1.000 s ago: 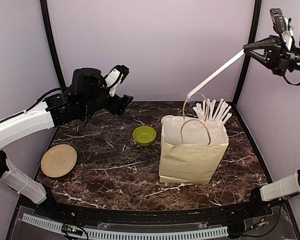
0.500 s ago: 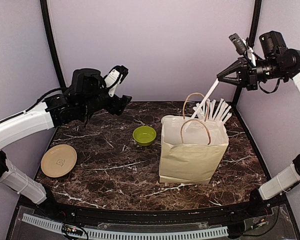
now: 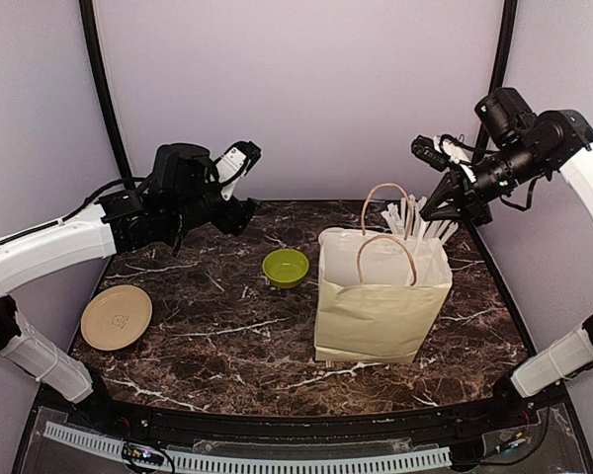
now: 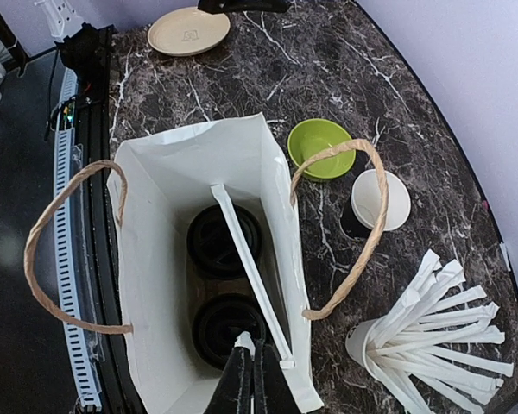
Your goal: Pack the takeout coffee
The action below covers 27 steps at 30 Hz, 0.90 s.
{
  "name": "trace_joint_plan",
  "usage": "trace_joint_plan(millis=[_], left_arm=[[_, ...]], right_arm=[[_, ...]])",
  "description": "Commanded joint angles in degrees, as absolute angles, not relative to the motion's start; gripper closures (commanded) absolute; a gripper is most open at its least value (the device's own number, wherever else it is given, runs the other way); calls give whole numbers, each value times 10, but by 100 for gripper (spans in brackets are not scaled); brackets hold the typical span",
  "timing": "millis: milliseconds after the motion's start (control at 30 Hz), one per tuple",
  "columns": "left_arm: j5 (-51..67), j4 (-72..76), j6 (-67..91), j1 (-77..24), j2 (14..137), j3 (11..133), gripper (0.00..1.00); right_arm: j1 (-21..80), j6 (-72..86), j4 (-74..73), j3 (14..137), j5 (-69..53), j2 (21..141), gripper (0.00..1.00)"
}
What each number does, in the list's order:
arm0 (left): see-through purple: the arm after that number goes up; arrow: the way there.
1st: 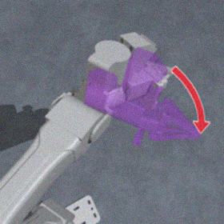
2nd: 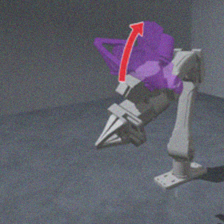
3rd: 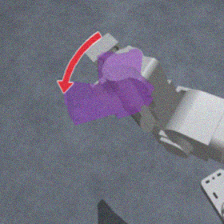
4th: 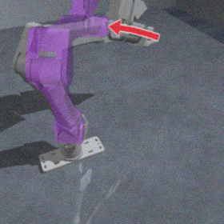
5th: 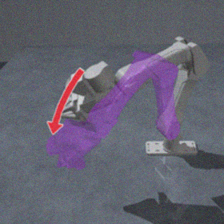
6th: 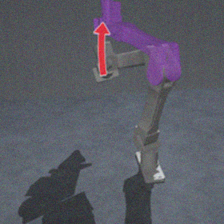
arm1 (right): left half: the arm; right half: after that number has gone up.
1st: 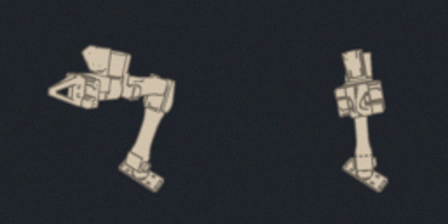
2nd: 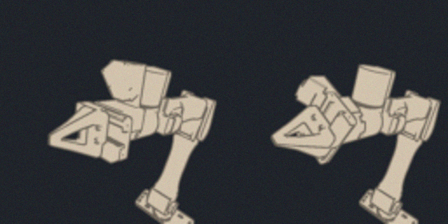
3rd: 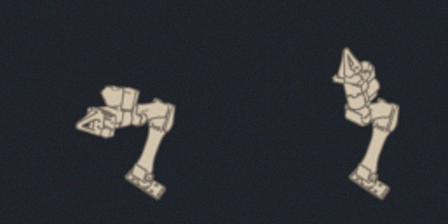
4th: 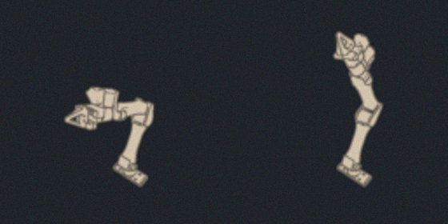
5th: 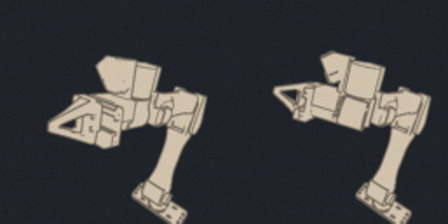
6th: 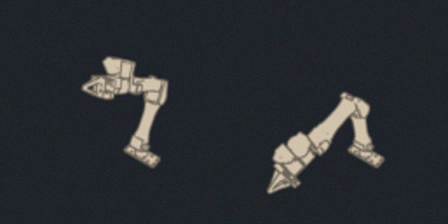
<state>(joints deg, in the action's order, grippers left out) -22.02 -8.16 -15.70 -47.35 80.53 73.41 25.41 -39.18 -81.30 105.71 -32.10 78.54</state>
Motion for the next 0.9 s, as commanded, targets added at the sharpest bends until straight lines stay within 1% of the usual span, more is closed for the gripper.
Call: trace_joint_plan(millis=[0,133,167,200,233,300,333,400,467,533,633,733,800,867], left_arm=[[-233,-64,-167,-471,804,730,17],[-236,-64,-169,-471,808,726,17],[-237,-64,-169,-471,808,725,17],[-238,-64,-170,-471,808,724,17],[-238,-64,-171,-471,808,723,17],[-240,-64,-173,-471,808,723,17],[-240,-64,-174,-471,808,723,17],[-239,-64,-176,-471,807,723,16],[-239,-63,-179,-471,805,723,16],[-238,-62,-180,-471,804,722,16],[-229,-61,-176,-471,802,722,15],[-220,-59,-171,-470,800,723,11],[-216,-57,-169,-470,800,727,9],[-214,-56,-169,-468,798,731,7]], right_arm=[[279,-398,-813,1064,-254,808,100],[321,-393,-813,1069,-240,847,100],[341,-392,-813,1068,-237,857,97],[356,-391,-812,1069,-237,868,89],[370,-390,-812,1073,-238,881,76],[387,-387,-813,1092,-246,903,59],[388,-388,-813,1111,-252,909,53],[388,-394,-813,1139,-259,915,43],[387,-399,-813,1170,-264,913,36],[385,-403,-813,1196,-275,907,27],[364,-418,-809,1212,-304,894,16],[325,-417,-780,1192,-339,881,8],[292,-406,-753,1175,-359,874,6],[223,-375,-696,1135,-390,853,5]])
